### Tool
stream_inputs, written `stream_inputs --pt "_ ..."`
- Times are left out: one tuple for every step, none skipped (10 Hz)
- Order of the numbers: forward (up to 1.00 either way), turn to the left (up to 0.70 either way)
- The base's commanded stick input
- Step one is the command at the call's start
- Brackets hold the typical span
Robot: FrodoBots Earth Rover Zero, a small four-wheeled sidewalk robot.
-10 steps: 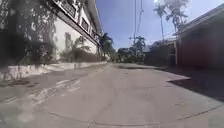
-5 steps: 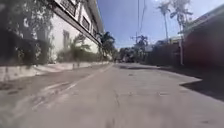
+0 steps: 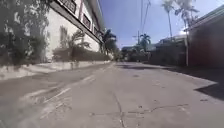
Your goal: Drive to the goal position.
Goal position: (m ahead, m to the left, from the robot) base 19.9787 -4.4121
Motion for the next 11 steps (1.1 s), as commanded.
stream_inputs --pt "1.00 -0.39" --pt "1.00 -0.39" --pt "1.00 -0.39" --pt "1.00 -0.35" --pt "1.00 -0.03" --pt "1.00 0.01" --pt "1.00 0.03" --pt "1.00 0.04" --pt "1.00 0.02" --pt "1.00 0.01" --pt "1.00 0.01"
